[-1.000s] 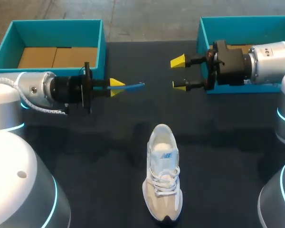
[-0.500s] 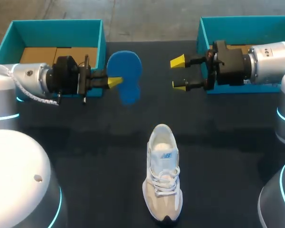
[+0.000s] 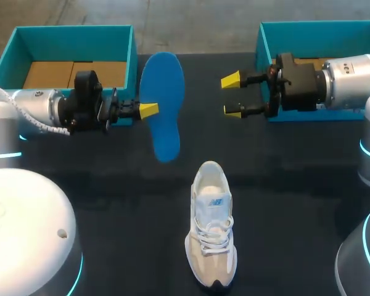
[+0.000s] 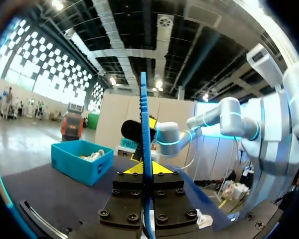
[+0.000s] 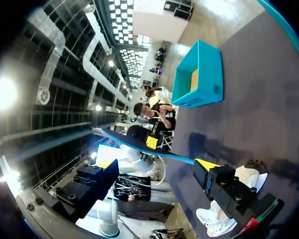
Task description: Take the shoe out of the shoebox, open the shoe tongue, remove and reinsert the insole, then place the shoe into the shoebox
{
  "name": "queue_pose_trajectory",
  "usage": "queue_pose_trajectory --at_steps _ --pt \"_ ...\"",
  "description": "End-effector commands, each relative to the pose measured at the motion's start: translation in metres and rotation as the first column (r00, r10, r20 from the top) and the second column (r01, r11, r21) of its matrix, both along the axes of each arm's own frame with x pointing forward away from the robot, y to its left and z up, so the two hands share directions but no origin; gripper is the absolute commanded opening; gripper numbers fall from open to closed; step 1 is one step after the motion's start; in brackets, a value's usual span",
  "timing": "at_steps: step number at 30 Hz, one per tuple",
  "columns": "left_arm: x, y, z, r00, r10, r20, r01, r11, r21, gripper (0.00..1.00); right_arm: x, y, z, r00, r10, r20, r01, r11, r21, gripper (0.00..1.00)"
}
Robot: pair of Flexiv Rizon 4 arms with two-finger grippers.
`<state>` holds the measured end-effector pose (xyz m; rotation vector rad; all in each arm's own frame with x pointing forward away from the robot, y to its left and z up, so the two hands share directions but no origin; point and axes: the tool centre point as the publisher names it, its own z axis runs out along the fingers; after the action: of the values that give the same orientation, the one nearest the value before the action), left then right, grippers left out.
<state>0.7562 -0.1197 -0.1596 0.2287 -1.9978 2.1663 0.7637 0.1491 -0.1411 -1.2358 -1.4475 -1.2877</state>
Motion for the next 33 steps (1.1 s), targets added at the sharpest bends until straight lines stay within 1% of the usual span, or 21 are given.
queue_pose_trajectory --at_steps 1,6,8,9,13,24,33 --pt "0.0 -0.003 0.003 0.676 -0.035 -0.736 0.057 0.998 0.006 0.0 0.0 0.002 0.0 1.0 -0.003 -0.001 0.003 1.0 -0.002 1.0" --pt "0.002 -0.006 0.001 0.631 -0.043 -0.775 0.061 0.998 -0.006 0.0 0.0 0.002 0.0 1.0 -0.003 -0.001 0.003 1.0 -0.002 1.0" --pt "0.002 -0.006 0.001 0.624 -0.048 -0.78 0.064 0.998 -0.01 0.0 0.0 0.002 0.0 1.0 -0.003 -0.001 0.003 1.0 -0.002 1.0" --pt "0.002 -0.007 0.0 0.606 -0.055 -0.794 0.067 0.998 -0.018 0.0 0.0 0.002 0.0 1.0 -0.003 -0.001 0.003 1.0 -0.002 1.0" --pt "0.002 -0.008 0.0 0.574 -0.069 -0.816 0.07 0.997 -0.035 0.0 0.0 0.002 0.0 1.0 -0.003 -0.001 0.003 1.0 -0.002 1.0" --pt "0.006 -0.012 -0.002 0.417 -0.111 -0.902 0.032 0.994 -0.108 0.0 0.0 0.002 0.0 1.0 -0.003 -0.001 0.003 1.0 -0.002 1.0" --pt "0.01 -0.021 -0.007 0.383 -0.109 -0.917 0.027 0.994 -0.106 0.0 0.0 0.002 0.0 1.0 -0.003 -0.001 0.003 1.0 -0.002 1.0"
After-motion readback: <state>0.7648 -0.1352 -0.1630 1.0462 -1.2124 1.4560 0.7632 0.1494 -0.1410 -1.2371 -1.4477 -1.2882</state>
